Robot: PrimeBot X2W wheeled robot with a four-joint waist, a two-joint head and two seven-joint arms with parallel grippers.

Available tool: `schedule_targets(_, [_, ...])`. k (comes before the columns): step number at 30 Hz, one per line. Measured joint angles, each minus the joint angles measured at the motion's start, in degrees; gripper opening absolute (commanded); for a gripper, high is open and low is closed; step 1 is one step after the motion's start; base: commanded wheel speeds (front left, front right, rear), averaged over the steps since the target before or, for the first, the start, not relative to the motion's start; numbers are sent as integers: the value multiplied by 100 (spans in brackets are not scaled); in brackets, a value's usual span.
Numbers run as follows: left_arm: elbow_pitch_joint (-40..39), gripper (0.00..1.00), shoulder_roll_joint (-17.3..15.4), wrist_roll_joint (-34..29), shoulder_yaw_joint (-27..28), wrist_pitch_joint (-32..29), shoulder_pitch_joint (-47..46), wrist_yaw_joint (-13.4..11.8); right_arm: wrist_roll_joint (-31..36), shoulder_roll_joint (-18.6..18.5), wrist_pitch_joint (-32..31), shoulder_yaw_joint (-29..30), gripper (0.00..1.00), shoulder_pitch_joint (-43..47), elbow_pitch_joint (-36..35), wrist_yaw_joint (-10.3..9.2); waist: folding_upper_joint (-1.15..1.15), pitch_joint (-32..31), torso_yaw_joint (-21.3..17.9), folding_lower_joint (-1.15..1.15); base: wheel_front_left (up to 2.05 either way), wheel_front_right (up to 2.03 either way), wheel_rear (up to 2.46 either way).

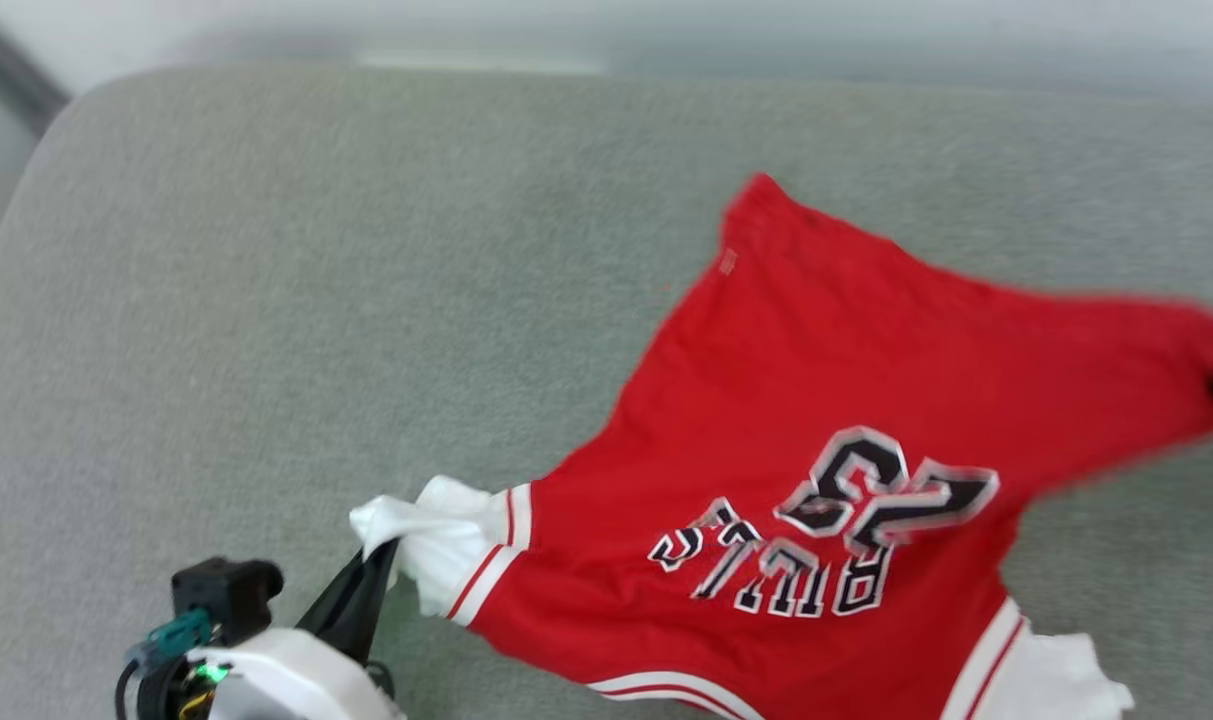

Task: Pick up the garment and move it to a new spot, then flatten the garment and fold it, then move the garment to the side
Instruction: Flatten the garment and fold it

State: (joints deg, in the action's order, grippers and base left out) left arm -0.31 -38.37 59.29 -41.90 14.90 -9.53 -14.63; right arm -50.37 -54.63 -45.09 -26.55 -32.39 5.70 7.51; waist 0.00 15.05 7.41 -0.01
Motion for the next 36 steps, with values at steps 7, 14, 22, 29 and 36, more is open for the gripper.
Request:
schedule_targets(7, [-87, 0, -73, 37, 183, 0, 396, -53, -323, -283, 423, 584, 0, 2230, -142, 0, 0, -328, -330, 0, 0, 0, 0])
schedule_targets(14, [-125, 0, -71, -13, 209, 0, 469, -26, -346, 241, 648, 866, 0, 4118, 14, 0, 0, -378, -416, -1, 0, 0, 0])
schedule_targets(22, [-88, 0, -76, -32, 189, -2, 468, -1, -53, 635, 839, 1340, 100, 4308, -102, 3, 0, -341, -411, 0, 0, 0, 0])
schedule_targets(29, [-122, 0, -78, -55, 160, -18, 463, -16, 121, 270, 846, 2189, 100, 3400, -1133, -1, 0, -376, -367, 0, 0, 0, 0])
schedule_targets(36, [-172, 0, -38, -175, 111, -85, 207, 4, 364, 51, -34, 1820, 100, 1751, -1602, -1, 0, -153, -185, 1, 0, 0, 0])
